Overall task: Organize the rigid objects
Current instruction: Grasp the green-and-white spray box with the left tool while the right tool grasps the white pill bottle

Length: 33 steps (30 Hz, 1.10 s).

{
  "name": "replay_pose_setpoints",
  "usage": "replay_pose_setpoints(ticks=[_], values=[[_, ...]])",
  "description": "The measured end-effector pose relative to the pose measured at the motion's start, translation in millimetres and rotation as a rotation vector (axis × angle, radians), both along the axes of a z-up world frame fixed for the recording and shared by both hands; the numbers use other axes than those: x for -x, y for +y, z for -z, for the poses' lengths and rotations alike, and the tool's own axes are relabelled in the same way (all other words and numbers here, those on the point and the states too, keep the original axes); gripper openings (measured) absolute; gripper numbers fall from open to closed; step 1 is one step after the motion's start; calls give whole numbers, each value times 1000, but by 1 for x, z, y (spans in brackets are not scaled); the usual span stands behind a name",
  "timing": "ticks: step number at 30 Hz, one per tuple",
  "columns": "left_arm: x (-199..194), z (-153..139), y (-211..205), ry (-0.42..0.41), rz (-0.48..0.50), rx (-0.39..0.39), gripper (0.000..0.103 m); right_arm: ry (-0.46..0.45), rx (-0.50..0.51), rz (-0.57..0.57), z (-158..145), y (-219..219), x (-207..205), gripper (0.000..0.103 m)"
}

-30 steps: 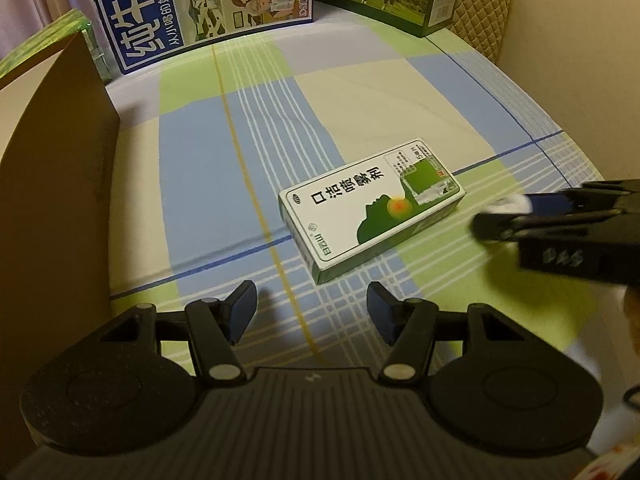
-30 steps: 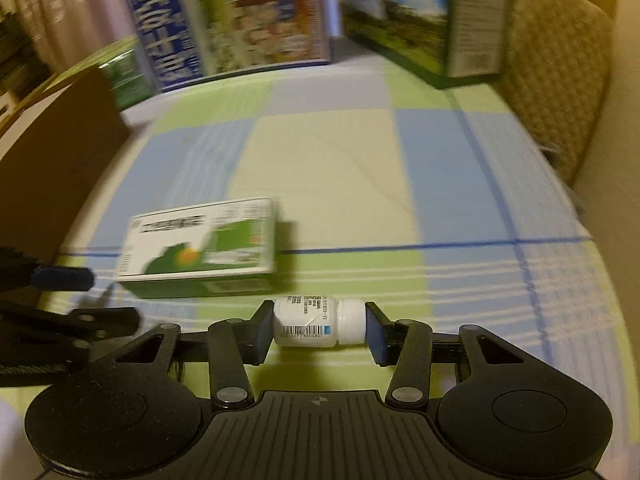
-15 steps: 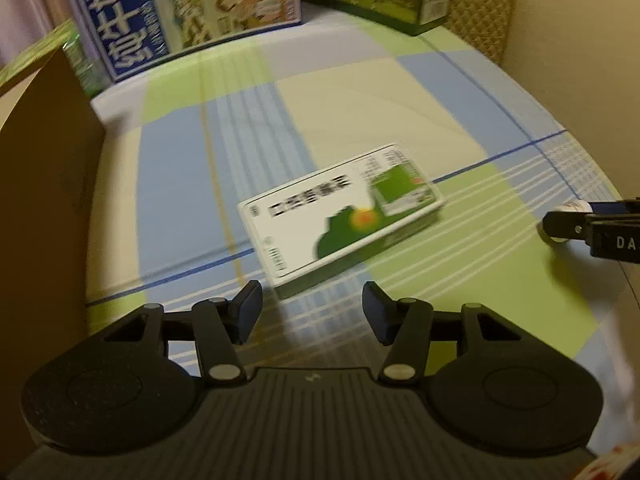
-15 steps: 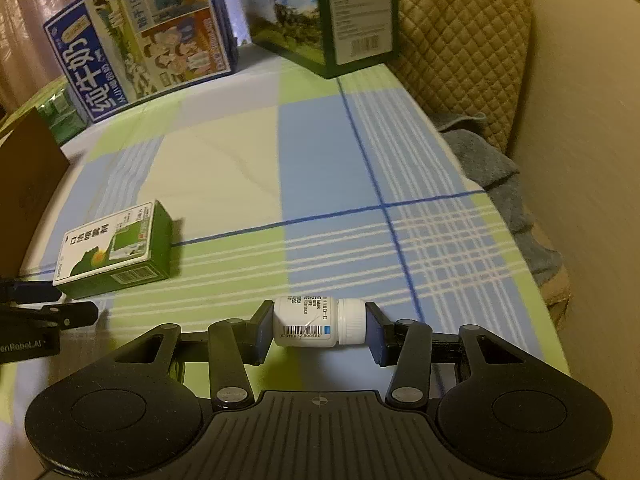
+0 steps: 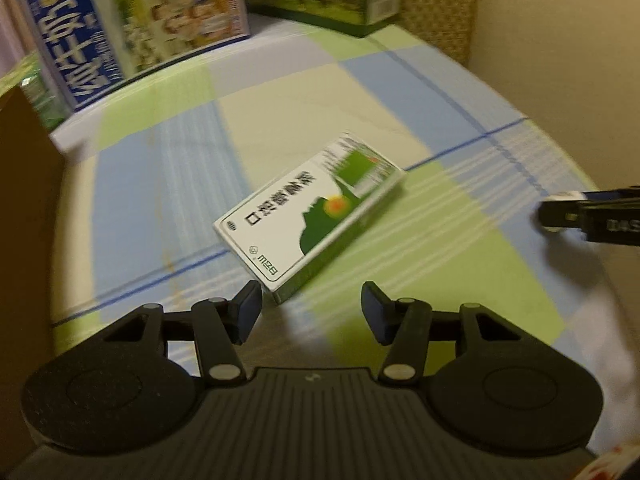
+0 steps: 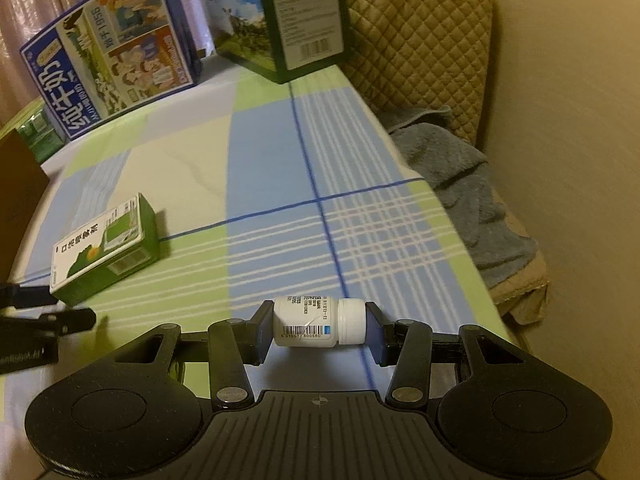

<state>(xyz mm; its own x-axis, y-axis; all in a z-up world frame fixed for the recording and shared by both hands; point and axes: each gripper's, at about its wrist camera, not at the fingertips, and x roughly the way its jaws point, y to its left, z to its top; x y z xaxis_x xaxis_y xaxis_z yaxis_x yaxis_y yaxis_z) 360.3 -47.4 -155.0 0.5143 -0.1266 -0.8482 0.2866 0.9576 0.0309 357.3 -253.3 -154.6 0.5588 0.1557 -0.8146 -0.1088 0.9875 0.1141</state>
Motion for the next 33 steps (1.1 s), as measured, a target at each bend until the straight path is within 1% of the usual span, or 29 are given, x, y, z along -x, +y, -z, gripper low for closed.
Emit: replay_pose_setpoints(ticks=[5,7,10,12,14,17,21,22,25,27,28,31,33], values=[[9,0,-29,-3,109,19,50,3,5,11,1,-11,0,44],[10,-1,-33,-8,128,3,50,4,9,22,2,-15,0,44],[8,-7,-25,-17,125,-17,50,3,1,31,2,-19,0,44],[5,-12,-16,-31,129,-34,55,2,-2,31,2,-20,-1,44],[1,-17,-8,-59,146,-48,63,-1,-6,31,2,-21,-4,44],[-11,-19,-3,-85,189,-71,68,-3,-7,30,3,-21,-6,44],[-23,-13,-11,-77,277,-55,70,-3,-5,24,3,-18,-7,44],[-25,-9,-15,-74,282,-72,70,-3,-3,22,3,-18,-7,44],[-34,0,-20,-64,267,-104,68,-2,-6,19,3,-15,-6,44],[-37,3,-21,-38,245,-99,62,-3,-8,14,4,-13,-5,44],[-37,4,-20,-20,237,-82,59,-4,-9,11,4,-12,-4,44],[-30,3,-20,-11,188,-72,56,-8,-8,-1,4,-7,-1,44],[-23,3,-23,-4,137,-92,53,-9,-5,-11,5,-4,-1,44]])
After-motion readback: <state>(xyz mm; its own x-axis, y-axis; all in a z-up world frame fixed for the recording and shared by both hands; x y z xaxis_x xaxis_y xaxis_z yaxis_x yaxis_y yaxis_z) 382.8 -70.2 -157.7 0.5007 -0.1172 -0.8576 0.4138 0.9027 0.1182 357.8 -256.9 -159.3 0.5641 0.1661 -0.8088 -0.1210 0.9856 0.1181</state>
